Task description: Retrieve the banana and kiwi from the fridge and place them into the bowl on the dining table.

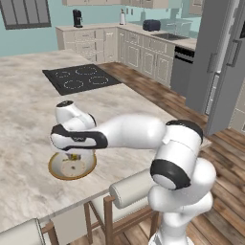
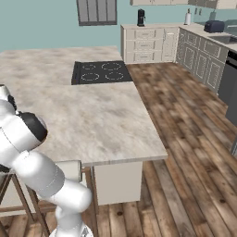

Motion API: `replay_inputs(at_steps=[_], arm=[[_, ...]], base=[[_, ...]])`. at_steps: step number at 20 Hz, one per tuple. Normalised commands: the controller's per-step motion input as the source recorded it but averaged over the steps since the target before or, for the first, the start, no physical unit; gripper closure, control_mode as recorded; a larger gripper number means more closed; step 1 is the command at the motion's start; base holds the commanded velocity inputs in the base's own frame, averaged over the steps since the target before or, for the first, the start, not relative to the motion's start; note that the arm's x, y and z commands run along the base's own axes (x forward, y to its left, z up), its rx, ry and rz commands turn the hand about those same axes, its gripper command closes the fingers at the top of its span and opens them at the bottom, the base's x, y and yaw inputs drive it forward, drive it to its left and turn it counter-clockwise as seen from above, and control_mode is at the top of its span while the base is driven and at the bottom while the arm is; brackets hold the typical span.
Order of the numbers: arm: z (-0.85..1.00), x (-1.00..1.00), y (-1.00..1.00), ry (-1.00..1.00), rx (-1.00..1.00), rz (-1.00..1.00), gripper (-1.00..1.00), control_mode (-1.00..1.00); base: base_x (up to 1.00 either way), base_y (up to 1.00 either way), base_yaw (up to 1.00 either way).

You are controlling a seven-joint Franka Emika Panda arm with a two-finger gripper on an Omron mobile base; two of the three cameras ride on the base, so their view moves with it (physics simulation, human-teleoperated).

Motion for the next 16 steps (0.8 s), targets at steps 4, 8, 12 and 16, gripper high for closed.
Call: replay_inputs(at_steps=[4, 8, 12, 16], arm=[[-0.34, 0.47, 0.0, 0.0, 0.0, -0.06, 1.0, -1.0], [-0.37, 0.41, 0.02, 0.0, 0.0, -0.05, 1.0, -1.0], [-0.31, 0.45, 0.09, 0.0, 0.0, -0.06, 1.0, -1.0], [-0.16, 0.47, 0.27, 0.02, 0.0, -0.09, 1.0, -1.0]], base=[[0.0, 0.0, 0.0], [0.0, 0.0, 0.0], [0.0, 0.0, 0.0], [0.0, 0.0, 0.0]])
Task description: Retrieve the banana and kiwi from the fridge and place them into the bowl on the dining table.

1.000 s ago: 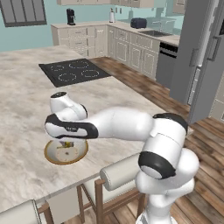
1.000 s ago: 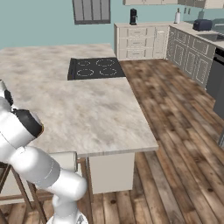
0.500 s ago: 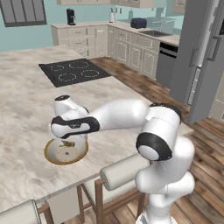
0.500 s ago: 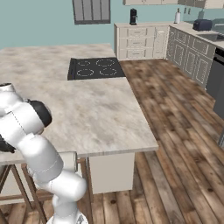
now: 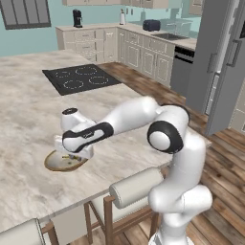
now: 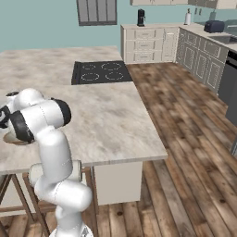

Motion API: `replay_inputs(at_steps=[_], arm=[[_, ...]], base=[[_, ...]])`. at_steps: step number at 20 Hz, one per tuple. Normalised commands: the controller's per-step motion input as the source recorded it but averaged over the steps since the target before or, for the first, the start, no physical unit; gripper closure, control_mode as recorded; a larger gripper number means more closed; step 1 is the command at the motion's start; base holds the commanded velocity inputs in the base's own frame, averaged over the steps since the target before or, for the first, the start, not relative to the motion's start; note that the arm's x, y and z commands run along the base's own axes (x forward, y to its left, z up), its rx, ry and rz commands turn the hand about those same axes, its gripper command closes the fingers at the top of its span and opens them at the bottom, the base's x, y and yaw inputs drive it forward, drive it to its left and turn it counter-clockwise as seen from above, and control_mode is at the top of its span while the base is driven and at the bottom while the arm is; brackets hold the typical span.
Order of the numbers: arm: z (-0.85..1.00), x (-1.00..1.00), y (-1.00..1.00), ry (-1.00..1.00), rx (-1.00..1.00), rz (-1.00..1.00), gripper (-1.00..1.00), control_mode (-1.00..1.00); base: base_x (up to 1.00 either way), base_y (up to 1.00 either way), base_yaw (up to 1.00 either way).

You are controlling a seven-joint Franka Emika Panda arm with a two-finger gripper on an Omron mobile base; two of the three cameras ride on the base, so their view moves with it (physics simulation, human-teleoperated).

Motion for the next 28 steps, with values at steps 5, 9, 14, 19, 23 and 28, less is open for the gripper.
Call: replay_inputs(at_steps=[5, 9, 14, 19, 23, 28], arm=[[0.0, 0.21, 0.52, 0.08, -0.01, -0.15, 1.0, -1.0], [0.0, -0.03, 0.45, 0.08, -0.01, -0.17, -1.0, -1.0], [0.03, -0.5, -0.01, 0.11, 0.0, -0.23, -1.0, -1.0], [0.31, -0.79, -0.59, 0.12, 0.02, -0.3, -1.0, -1.0], [0.63, -0.94, -0.74, 0.0, 0.05, -0.27, -1.0, -1.0], [0.69, -0.99, -0.92, -0.09, 0.02, -0.24, -1.0, -1.0]], base=[[0.0, 0.0, 0.0], [0.0, 0.0, 0.0], [0.0, 0.0, 0.0], [0.0, 0.0, 0.0], [0.0, 0.0, 0.0], [0.0, 0.0, 0.0]])
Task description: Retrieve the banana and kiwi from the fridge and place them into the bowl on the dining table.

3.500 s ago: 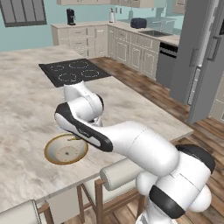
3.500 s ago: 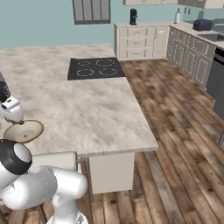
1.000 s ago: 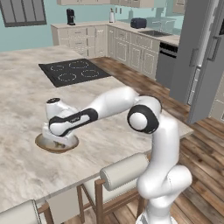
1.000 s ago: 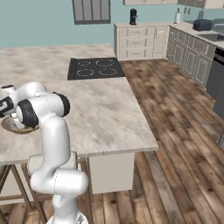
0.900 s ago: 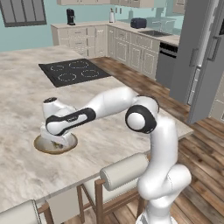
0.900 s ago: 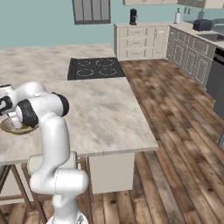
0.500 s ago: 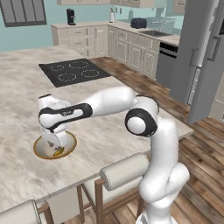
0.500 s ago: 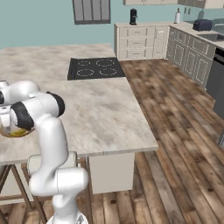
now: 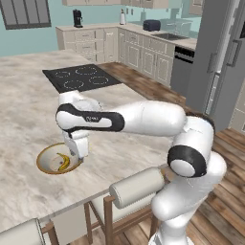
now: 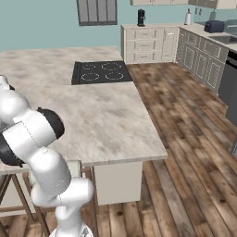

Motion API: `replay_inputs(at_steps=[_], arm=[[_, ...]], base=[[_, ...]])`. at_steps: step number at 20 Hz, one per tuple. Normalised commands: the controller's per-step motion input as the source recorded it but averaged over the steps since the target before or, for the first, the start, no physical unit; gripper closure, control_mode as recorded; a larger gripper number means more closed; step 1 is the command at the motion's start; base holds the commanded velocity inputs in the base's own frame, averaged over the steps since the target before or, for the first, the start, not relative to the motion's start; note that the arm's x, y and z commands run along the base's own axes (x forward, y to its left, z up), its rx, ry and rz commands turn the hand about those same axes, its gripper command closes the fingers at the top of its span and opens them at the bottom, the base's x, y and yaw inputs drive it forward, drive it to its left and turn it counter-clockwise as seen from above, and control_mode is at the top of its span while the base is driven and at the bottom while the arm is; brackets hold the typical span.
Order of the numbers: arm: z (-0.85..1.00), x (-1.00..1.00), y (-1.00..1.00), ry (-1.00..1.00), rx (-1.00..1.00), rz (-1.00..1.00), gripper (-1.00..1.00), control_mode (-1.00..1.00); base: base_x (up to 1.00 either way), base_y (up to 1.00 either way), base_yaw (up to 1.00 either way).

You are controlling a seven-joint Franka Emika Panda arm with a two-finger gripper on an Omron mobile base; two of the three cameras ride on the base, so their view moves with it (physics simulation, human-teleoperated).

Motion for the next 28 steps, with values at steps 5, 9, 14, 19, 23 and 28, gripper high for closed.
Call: replay_inputs(at_steps=[5, 9, 14, 19, 23, 28], arm=[[0.35, -1.0, -0.9, -0.19, 0.0, -0.21, -1.0, -1.0], [0.37, -1.0, -0.95, -0.27, 0.01, -0.15, -1.0, -1.0], [0.96, -0.75, -0.72, -0.27, 0.02, -0.03, -1.0, -1.0], [1.0, -0.02, -0.47, -0.24, -0.01, 0.05, -1.0, -1.0], [1.0, 0.0, -0.52, -0.09, -0.01, 0.04, -1.0, -1.0], [0.76, 0.0, -0.81, -0.05, 0.0, 0.0, -1.0, -1.0]], base=[[0.0, 0.0, 0.0], [0.0, 0.0, 0.0], [0.0, 0.0, 0.0], [0.0, 0.0, 0.0], [0.0, 0.0, 0.0], [0.0, 0.0, 0.0]])
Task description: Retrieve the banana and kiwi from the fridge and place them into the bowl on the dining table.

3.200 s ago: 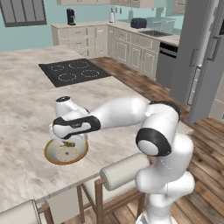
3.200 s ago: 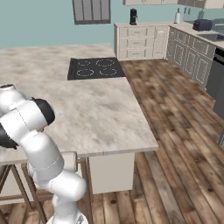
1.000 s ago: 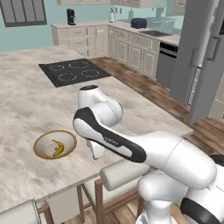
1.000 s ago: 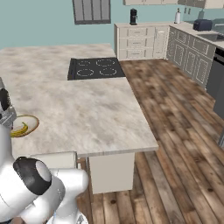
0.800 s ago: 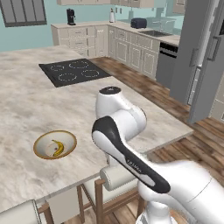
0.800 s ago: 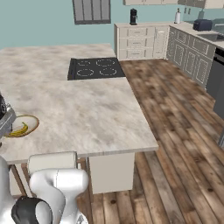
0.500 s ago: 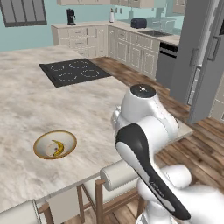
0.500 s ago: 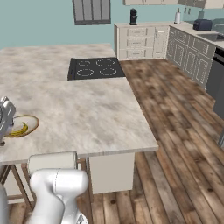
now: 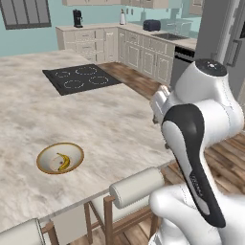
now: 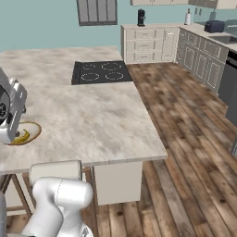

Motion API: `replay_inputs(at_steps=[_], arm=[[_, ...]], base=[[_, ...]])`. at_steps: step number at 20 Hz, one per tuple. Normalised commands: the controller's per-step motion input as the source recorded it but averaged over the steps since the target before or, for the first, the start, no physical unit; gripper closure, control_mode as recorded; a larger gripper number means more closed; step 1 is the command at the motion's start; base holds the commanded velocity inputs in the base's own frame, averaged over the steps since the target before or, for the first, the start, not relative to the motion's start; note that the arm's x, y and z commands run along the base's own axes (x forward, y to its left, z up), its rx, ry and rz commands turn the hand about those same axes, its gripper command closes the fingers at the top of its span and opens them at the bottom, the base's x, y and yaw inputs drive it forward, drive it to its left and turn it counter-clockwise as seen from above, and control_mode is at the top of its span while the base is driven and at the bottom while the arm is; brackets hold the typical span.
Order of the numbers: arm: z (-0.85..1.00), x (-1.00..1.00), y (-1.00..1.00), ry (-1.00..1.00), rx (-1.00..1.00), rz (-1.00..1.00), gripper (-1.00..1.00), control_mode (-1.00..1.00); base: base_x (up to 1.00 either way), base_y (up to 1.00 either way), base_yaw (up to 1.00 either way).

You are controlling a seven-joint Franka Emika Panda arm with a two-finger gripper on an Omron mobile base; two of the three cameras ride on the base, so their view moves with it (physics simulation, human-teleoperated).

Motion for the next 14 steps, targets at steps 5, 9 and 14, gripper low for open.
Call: replay_inputs(at_steps=[5, 9, 14], arm=[[0.07, -0.13, -0.98, -0.09, 0.0, -0.03, -1.0, -1.0], [-0.05, -0.41, -0.95, -0.14, 0.0, -0.1, -1.0, -1.0], [-0.24, -0.14, -0.68, -0.18, 0.0, -0.09, -1.0, -1.0]], base=[[0.0, 0.0, 0.0], [0.0, 0.0, 0.0], [0.0, 0.0, 0.0]])
